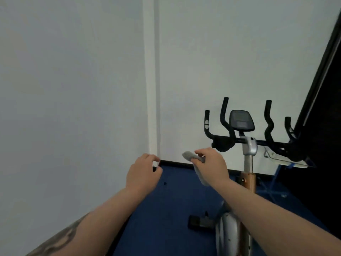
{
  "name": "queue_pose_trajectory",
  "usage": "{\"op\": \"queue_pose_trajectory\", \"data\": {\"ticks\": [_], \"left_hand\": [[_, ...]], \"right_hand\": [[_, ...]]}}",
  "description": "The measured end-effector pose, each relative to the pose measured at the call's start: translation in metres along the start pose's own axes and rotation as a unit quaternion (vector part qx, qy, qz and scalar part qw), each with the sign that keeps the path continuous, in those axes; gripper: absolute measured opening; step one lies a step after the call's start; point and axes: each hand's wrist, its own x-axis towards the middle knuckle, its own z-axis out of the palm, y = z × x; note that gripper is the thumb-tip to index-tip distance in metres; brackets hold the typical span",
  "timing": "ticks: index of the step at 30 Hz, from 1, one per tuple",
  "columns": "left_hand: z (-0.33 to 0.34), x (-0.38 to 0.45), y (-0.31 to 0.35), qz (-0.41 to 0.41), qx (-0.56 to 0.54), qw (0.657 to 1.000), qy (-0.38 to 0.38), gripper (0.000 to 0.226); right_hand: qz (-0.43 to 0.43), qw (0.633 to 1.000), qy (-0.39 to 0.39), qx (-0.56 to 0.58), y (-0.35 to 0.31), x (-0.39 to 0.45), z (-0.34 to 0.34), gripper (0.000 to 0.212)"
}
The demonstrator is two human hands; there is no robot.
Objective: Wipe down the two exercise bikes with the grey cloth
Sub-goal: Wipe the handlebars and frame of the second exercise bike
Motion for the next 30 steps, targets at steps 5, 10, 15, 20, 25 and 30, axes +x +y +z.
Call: {"op": "queue_pose_trajectory", "data": {"ticks": [5,10,15,20,25,30], "left_hand": [[0.047,0.086,0.006,0.038,-0.032,0.998,-0.035,0.027],[0.089,0.154,0.021,0.074,-0.062,0.993,-0.071,0.028],[0.139,0.199,0.038,0.116,-0.082,0.984,-0.108,0.027],[0.204,0.256,0.043,0.166,-0.109,0.967,-0.161,0.028],[0.257,0.304,0.044,0.223,-0.149,0.940,-0.209,0.028],[0.295,0.344,0.057,0.245,-0.215,0.915,-0.238,0.030]], "right_hand": [[0.036,0.998,0.045,-0.017,0.036,0.059,0.010,0.028],[0.084,0.993,0.066,-0.040,0.071,0.096,0.011,0.021],[0.131,0.986,0.080,-0.069,0.109,0.117,0.012,0.016],[0.185,0.970,0.122,-0.102,0.151,0.160,0.030,0.016],[0.260,0.944,0.157,-0.128,0.185,0.192,0.050,0.022],[0.290,0.923,0.211,-0.142,0.201,0.229,0.060,0.011]]}}
